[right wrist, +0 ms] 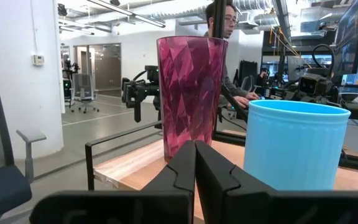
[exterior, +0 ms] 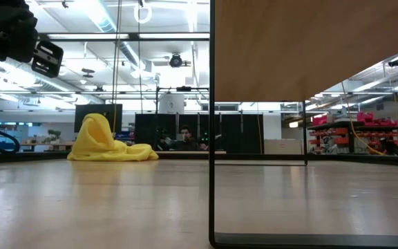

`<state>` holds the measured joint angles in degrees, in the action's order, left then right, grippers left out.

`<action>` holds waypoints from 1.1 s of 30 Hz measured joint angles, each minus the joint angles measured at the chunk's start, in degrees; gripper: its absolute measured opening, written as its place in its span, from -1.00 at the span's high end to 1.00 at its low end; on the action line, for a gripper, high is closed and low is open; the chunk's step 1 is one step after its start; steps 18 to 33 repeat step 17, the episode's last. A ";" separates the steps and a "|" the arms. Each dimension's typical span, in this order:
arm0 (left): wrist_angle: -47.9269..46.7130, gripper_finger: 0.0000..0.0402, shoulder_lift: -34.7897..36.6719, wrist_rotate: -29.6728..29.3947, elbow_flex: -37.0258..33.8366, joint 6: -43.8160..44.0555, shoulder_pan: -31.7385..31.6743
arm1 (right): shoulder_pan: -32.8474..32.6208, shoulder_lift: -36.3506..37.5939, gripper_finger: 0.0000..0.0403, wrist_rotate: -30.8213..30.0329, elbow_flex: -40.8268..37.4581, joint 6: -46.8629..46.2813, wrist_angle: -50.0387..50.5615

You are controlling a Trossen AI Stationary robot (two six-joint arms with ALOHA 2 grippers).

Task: Stack small to large cups/mugs on shelf
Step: Return to Home Position

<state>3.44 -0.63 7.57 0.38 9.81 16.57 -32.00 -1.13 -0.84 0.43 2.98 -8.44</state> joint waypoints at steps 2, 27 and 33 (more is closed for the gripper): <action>0.00 0.63 0.00 0.00 0.00 0.00 -0.01 | -0.01 0.00 0.92 0.00 0.00 0.00 0.01; 0.00 0.64 0.00 0.00 0.00 0.00 0.01 | -0.01 0.00 0.92 0.00 0.00 0.00 0.01; 0.00 0.64 0.00 0.00 0.00 0.00 0.01 | -0.01 0.00 0.92 0.00 0.00 0.00 0.01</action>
